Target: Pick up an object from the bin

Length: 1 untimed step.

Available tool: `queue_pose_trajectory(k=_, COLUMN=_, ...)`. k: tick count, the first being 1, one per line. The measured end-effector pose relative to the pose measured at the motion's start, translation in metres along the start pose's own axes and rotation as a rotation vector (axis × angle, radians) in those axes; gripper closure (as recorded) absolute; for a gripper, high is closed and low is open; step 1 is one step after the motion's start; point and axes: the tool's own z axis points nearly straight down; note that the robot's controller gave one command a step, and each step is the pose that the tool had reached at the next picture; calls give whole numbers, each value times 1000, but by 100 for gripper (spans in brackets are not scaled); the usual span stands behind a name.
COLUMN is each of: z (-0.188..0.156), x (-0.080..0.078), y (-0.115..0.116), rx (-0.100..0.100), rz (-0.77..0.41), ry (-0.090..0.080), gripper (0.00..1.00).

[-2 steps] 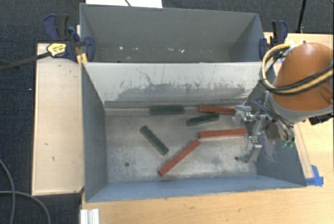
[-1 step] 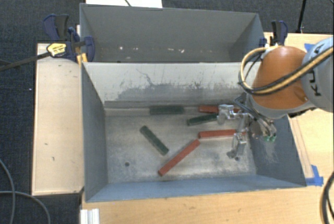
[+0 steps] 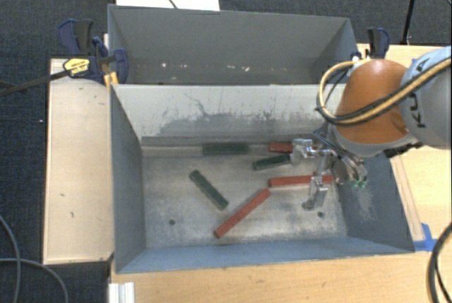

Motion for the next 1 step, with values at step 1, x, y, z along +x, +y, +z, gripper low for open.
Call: queue_pose_trajectory(k=1, z=-7, x=19, y=-3, rx=0, rz=134, ry=-1, gripper=0)
